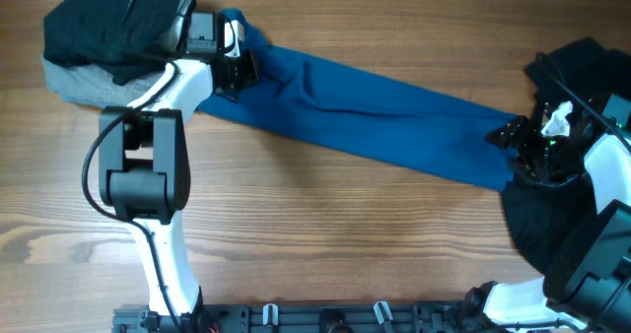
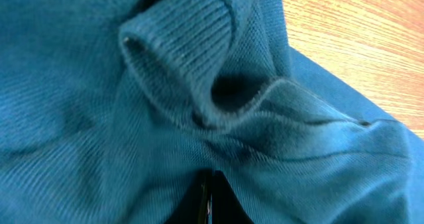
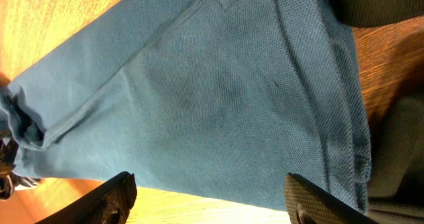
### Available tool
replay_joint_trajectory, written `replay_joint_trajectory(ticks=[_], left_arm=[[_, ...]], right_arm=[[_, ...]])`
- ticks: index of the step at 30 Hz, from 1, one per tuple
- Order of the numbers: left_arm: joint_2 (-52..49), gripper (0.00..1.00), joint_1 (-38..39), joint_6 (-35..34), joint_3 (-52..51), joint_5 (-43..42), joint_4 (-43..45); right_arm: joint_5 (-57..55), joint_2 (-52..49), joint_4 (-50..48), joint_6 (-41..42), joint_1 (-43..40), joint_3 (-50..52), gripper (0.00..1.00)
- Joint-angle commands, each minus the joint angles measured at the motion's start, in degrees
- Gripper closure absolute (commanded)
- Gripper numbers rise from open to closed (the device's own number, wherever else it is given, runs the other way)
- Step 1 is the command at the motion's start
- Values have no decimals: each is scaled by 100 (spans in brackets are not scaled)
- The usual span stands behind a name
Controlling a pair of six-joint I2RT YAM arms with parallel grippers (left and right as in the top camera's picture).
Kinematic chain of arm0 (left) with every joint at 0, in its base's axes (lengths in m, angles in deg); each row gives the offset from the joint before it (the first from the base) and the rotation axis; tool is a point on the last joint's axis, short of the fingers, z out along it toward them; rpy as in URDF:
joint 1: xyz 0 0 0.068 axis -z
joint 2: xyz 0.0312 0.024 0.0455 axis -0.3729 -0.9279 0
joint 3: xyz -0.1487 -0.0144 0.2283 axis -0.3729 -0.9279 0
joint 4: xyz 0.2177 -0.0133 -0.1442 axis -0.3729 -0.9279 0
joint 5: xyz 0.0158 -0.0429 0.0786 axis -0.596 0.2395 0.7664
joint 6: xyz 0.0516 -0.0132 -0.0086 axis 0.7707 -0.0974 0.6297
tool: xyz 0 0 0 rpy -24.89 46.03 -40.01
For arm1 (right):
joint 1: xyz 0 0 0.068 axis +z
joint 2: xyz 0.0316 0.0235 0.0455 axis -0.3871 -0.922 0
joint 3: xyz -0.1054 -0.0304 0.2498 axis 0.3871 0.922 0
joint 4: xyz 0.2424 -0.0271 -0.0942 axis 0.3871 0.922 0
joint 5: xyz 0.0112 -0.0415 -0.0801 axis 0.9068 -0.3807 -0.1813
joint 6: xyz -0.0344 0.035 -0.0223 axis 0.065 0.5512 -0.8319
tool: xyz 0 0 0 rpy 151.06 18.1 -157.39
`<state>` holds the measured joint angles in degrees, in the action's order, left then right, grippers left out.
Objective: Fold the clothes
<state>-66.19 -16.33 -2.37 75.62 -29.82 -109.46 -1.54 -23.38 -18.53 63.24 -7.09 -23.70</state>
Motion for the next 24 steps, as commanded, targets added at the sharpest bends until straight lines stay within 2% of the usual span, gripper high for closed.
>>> replay_joint_trajectory(ticks=[1,4,7,11,13,16,19,22,24], left_arm=[[-295,96,74,140,-50,173,188],[-459,96,219,116,-50,184,721],[-459,96,468,-127,-48,186,1624],[-424,96,595,-229,-48,199,1733],[-424,96,706,-387,-48,-107,2288],[-409,96,894,-382,-26,-413,2457],[-138,93,907,-376,131,-1222,2371],[592,90,654,127,170,-988,1292],[1226,78,306,317,170,-391,131]], right_arm=[[109,114,-13,-96,17,-39,24],[109,114,-11,-94,17,-39,24],[111,114,-9,-92,17,-39,24],[109,114,37,-98,17,-39,24],[109,114,33,-98,17,-39,24],[109,114,33,-109,17,-39,24],[107,114,55,-118,17,-39,24],[81,114,203,-173,17,-39,24],[-162,114,411,-439,17,-39,20]])
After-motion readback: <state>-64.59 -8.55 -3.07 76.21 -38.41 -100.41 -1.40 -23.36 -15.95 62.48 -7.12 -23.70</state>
